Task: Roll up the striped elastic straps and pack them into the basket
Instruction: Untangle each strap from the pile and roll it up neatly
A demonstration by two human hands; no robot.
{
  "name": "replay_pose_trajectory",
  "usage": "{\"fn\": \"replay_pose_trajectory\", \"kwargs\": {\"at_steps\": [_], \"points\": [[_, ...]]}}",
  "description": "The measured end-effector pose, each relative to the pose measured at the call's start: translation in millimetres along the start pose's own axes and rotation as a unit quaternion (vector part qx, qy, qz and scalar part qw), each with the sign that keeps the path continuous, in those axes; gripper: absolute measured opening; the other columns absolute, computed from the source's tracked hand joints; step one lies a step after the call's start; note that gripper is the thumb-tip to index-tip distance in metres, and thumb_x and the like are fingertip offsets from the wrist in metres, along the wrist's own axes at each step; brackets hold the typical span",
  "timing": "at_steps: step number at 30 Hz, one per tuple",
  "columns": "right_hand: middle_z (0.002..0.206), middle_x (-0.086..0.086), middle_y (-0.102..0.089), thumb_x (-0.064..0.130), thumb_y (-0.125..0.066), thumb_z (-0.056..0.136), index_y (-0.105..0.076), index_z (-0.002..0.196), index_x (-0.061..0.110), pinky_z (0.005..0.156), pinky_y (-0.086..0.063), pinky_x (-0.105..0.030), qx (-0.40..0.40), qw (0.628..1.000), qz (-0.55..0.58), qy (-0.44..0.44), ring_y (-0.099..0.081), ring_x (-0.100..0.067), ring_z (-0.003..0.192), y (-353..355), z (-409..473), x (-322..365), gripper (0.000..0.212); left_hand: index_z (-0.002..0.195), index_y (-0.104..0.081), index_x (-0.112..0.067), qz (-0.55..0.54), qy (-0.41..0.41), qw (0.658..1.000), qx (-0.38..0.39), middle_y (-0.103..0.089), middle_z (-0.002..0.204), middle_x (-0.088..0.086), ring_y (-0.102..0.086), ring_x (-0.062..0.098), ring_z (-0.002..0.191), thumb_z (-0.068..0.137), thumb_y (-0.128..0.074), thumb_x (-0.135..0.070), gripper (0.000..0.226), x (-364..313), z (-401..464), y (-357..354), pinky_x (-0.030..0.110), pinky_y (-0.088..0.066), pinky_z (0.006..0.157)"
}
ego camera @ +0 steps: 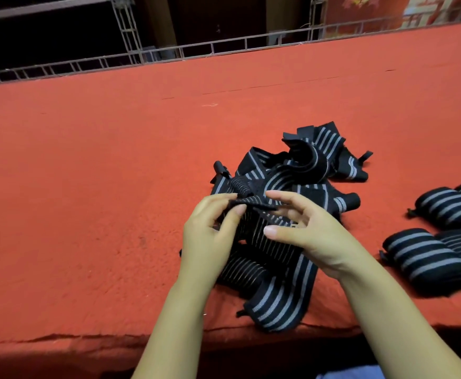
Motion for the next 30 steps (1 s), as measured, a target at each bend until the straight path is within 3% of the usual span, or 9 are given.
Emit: {"fn": "replay_pose_trajectory", "kwargs": {"at_steps": [3, 6, 9, 14, 18, 21, 24, 27, 30], "points": [[0.092, -0.004, -0.071, -0.006, -0.066, 0.082, -0.067, 0.1, 0.009, 0.073, -0.055, -0.028, -0.069, 0.997, 0.003, 0.026, -0.067, -0.008, 0.079, 16, -1, 2, 0.023, 0.085, -0.07, -0.026, -0.054, 0.069, 0.996, -0.022, -0.071, 0.086, -0.008, -0.063, 0.001, 0.082, 0.093, -0.064, -0.016, 0.014, 11, 3, 8, 0.017, -0.046, 0.074], [0.094, -0.011, -0.072, -0.003, -0.061, 0.087, -0.066, 0.098, 0.002, 0.078, -0.057, -0.034, -0.092, 0.994, 0.037, 0.04, -0.068, -0.02, 0.085, 25, 0, 2, 0.013, 0.082, -0.069, -0.019, -0.144, 0.121, 0.982, -0.024, -0.07, 0.073, -0.011, -0.062, 0.0, 0.069, 0.095, -0.059, -0.014, 0.018, 15, 3, 6, 0.016, -0.048, 0.062], [0.092, -0.008, -0.073, -0.004, -0.058, 0.089, -0.066, 0.099, 0.005, 0.073, -0.057, -0.027, -0.128, 0.989, 0.053, 0.042, -0.069, -0.018, 0.083, 37, 1, 4, 0.017, 0.082, -0.062, -0.007, -0.196, 0.148, 0.965, -0.088, -0.061, 0.071, -0.002, -0.054, 0.01, 0.067, 0.098, -0.057, -0.02, 0.021, 32, 8, 19, 0.027, -0.043, 0.059], [0.102, 0.0, -0.066, 0.002, -0.064, 0.087, -0.058, 0.103, 0.024, 0.087, -0.053, -0.041, -0.299, 0.949, -0.072, 0.061, -0.064, -0.028, 0.103, 87, -1, 12, 0.028, 0.089, -0.053, 0.009, -0.202, 0.142, 0.96, -0.133, -0.052, 0.082, 0.007, -0.044, 0.021, 0.076, 0.087, -0.059, -0.04, 0.049, 42, 17, 45, 0.037, -0.035, 0.065], [0.136, -0.004, -0.044, 0.012, -0.068, 0.085, -0.045, 0.137, 0.016, 0.102, -0.027, -0.018, -0.372, 0.885, -0.266, 0.088, -0.042, -0.016, 0.128, 89, -15, 34, 0.057, 0.087, -0.051, 0.008, -0.179, 0.149, 0.96, -0.153, -0.046, 0.079, 0.006, -0.037, 0.021, 0.071, 0.088, -0.058, -0.041, 0.049, 48, 15, 58, 0.036, -0.031, 0.061], [0.132, 0.0, -0.048, 0.016, -0.071, 0.083, -0.052, 0.131, 0.015, 0.098, -0.022, -0.005, -0.287, 0.885, -0.337, 0.143, -0.041, -0.005, 0.12, 48, -15, 41, 0.051, 0.089, -0.053, 0.005, -0.167, 0.166, 0.958, -0.162, -0.048, 0.083, 0.004, -0.038, 0.021, 0.072, 0.078, -0.058, -0.053, 0.059, 58, 11, 64, 0.039, -0.031, 0.064], [0.121, 0.009, -0.055, 0.033, -0.075, 0.079, -0.06, 0.124, 0.022, 0.09, -0.025, 0.0, -0.073, 0.905, -0.404, 0.114, -0.046, 0.0, 0.112, -21, -6, 17, 0.048, 0.089, -0.053, 0.005, -0.157, 0.175, 0.959, -0.158, -0.048, 0.081, 0.004, -0.039, 0.021, 0.071, 0.078, -0.058, -0.053, 0.059, 61, 8, 62, 0.039, -0.032, 0.064], [0.134, 0.01, -0.048, 0.04, -0.076, 0.077, -0.051, 0.134, 0.026, 0.099, -0.026, -0.008, 0.077, 0.89, -0.444, 0.069, -0.044, -0.004, 0.124, -68, 1, -16, 0.064, 0.079, -0.058, -0.011, -0.164, 0.179, 0.958, -0.153, -0.051, 0.077, 0.006, -0.043, 0.02, 0.071, 0.086, -0.057, -0.043, 0.033, 65, 5, 61, 0.038, -0.036, 0.066], [0.137, 0.005, -0.048, 0.035, -0.076, 0.078, -0.046, 0.138, 0.026, 0.108, -0.035, -0.026, 0.103, 0.86, -0.5, -0.001, -0.046, -0.012, 0.127, -67, 12, -45, 0.068, 0.082, -0.058, -0.012, -0.159, 0.182, 0.955, -0.17, -0.051, 0.072, 0.007, -0.047, 0.016, 0.064, 0.093, -0.059, -0.032, 0.023, 68, 3, 70, 0.031, -0.039, 0.062]]}}
Point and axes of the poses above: each hand's wrist, its own z-axis towards the middle knuckle, its own y-axis out of the back of the hand, x = y × z, the point moved 9 cm from there along z, towards the middle knuckle
